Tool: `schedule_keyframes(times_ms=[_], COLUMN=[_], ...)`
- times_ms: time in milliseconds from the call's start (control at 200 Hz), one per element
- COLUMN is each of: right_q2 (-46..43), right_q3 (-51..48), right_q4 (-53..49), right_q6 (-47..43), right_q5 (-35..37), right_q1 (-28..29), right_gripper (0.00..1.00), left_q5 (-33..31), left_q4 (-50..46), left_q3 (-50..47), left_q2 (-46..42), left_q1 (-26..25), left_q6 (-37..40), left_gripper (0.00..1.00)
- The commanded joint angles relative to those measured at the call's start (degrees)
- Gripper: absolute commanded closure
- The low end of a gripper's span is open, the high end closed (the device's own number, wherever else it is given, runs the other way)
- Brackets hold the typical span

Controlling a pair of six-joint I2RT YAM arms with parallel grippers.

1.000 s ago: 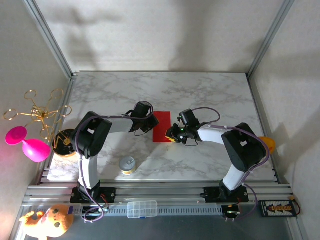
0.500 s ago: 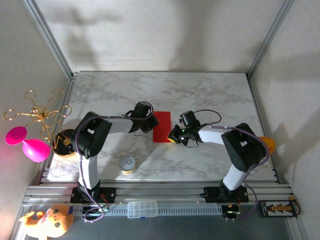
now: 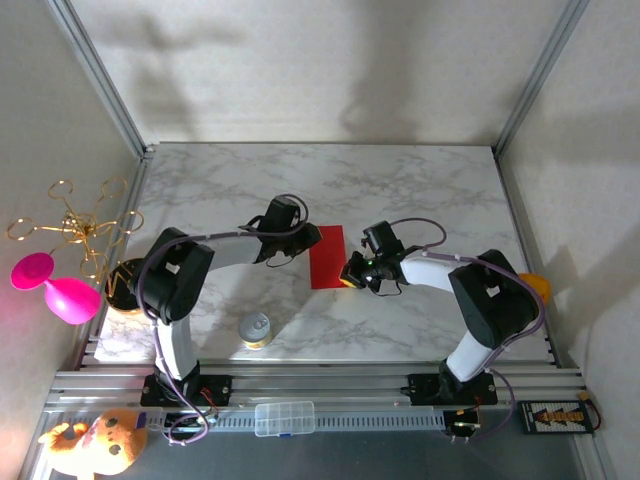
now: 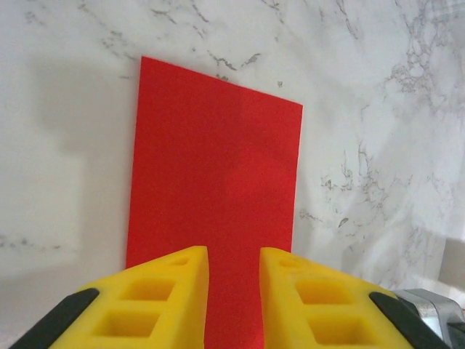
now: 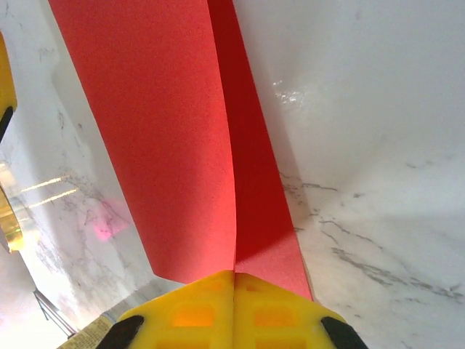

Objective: Fold a paper plane with a square sheet of paper (pick it up from the middle)
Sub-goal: Fold the triangle a second time at the center of the table.

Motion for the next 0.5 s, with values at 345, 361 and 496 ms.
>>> schedule_keyframes(times_ms=[345, 361, 496], right_q2=[-0.81, -0.79, -0.43], right_q3=[3.22, 3.34, 4.37], right_q4=[-5.73, -5.88, -6.05], right_q6=[-5.63, -5.8, -6.43], right_q5=[-1.26, -1.2, -1.51], right_q1=[-0.64, -0.58, -0.67], right_gripper=[1.0, 1.0, 1.0], left_q5=[-1.28, -1.28, -2.23], left_q4=[-4.61, -4.59, -6.1], left_q3=[4.9, 4.92, 5.15], left_q2=[6.59, 6.7, 7.2], left_q1=[1.13, 1.13, 1.19], left_q6=[2.34, 2.3, 2.5], left_gripper=[0.8, 0.8, 0.82])
